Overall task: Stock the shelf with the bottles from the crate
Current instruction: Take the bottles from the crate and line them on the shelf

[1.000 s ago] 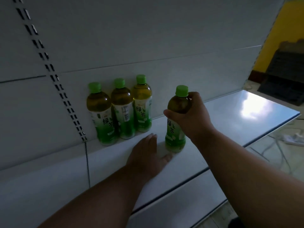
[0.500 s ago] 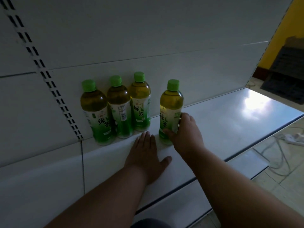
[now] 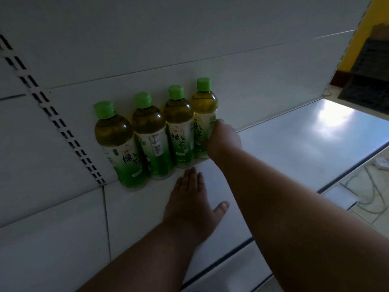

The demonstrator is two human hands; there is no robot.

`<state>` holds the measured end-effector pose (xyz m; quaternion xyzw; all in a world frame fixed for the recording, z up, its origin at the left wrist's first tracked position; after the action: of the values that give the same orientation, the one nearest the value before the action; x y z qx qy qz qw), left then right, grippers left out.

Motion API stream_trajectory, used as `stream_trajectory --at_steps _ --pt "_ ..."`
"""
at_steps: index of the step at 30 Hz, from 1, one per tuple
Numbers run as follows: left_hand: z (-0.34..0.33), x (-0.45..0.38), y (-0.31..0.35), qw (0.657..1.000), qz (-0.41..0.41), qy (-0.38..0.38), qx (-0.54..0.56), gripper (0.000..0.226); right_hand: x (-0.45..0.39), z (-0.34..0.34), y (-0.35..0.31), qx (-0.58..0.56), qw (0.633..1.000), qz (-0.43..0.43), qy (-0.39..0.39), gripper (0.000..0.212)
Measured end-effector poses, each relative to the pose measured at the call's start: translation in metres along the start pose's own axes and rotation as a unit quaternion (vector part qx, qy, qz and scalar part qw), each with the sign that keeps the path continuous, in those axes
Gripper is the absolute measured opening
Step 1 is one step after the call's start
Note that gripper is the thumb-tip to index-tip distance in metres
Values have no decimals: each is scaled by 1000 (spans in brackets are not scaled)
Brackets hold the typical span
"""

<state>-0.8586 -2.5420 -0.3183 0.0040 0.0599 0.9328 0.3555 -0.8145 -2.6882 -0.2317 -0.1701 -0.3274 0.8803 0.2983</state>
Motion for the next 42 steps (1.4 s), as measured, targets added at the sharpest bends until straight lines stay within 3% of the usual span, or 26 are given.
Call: stream_trajectory --at_steps 5,12,15,17,21,27,33,42 --pt "-5 -2 -2 1000 0 -17 7 109 23 7 9 -31 1000 -3 -1 65" --pt "21 5 7 998 -19 -41 -39 100 120 71 24 164 985 50 -13 61" --pt "58 20 45 994 -82 23 -64 91 163 111 39 248 969 25 -4 62" --pt "81 39 88 986 -156 54 -14 85 197 140 55 278 961 -11 8 62" --pt "89 95 180 954 -289 54 53 85 272 197 100 303 947 -103 33 64" --pt "20 194 296 920 -388 -35 41 97 407 260 191 326 908 -257 65 59" --pt "-81 285 371 885 -456 -95 -4 104 510 264 315 259 886 -376 77 65" --pt "-211 306 420 907 -387 -151 -72 106 549 222 485 133 889 -434 63 64"
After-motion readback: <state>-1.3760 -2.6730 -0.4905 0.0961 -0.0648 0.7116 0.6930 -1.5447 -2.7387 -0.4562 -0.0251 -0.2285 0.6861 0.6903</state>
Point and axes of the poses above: each hand's wrist, its own x-axis away from the middle knuckle, its own z-axis out of the back of the hand, y = z × x, the point moved 9 cm from there along -x, towards the middle knuckle, and after that the axes turned 5 degrees about -x, right-handed, at the moved point
